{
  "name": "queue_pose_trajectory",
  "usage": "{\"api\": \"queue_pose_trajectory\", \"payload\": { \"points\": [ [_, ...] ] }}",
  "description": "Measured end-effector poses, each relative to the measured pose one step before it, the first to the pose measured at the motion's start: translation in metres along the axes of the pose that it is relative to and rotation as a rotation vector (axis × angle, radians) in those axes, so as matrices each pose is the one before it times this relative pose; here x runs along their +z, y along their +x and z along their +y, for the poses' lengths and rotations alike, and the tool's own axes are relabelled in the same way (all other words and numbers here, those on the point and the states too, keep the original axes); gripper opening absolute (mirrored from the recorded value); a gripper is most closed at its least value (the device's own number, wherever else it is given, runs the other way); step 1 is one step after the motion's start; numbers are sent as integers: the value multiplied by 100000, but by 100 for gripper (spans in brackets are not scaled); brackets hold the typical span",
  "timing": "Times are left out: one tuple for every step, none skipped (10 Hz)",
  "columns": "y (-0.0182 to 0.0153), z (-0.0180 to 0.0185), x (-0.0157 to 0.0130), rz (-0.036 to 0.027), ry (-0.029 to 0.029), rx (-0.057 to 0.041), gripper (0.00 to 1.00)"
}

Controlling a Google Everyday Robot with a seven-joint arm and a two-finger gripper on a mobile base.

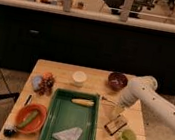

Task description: Place fork in tray

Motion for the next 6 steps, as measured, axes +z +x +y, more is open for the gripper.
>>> {"api": "queue_pose_trajectory", "payload": {
  "points": [
    [-619, -292, 432, 514, -421, -2702, 80],
    [-307, -199, 304, 269, -399, -1846, 80],
    [-256, -231, 295, 557, -805, -2712, 80],
    [-328, -311, 537, 759, -1602, -3446, 80],
    [-338, -406, 418, 79, -871, -2439, 80],
    [-141, -312, 460, 380, -1342, -2749, 80]
  ]
}}
